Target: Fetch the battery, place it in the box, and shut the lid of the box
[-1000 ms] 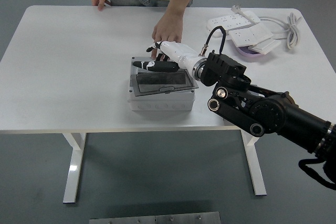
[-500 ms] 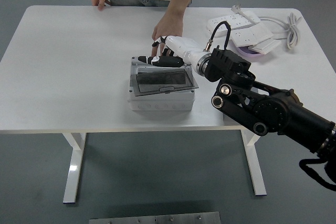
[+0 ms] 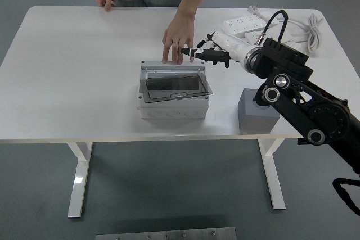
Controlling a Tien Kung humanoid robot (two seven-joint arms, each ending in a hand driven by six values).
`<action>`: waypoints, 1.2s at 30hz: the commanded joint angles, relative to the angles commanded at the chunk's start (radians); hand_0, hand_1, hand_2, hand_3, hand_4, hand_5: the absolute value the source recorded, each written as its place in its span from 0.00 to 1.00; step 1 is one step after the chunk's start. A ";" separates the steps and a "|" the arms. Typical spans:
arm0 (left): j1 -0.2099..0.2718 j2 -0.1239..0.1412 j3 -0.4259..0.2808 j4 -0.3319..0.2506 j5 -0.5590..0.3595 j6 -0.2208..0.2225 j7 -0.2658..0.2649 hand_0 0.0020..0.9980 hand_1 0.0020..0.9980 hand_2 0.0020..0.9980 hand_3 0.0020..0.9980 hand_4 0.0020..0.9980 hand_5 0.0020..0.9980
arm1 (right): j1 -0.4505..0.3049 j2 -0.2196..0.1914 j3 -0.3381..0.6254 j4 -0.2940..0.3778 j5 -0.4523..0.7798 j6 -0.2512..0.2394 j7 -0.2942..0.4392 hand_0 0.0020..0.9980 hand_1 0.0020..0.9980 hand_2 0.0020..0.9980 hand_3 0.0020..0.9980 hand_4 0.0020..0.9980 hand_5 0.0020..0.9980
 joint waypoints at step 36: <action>0.024 -0.021 0.022 0.000 -0.040 -0.004 -0.010 0.64 0.71 0.57 0.56 0.66 0.03 | -0.299 -0.020 0.688 -0.200 0.770 -0.226 0.744 0.65 0.65 0.67 0.68 1.00 1.00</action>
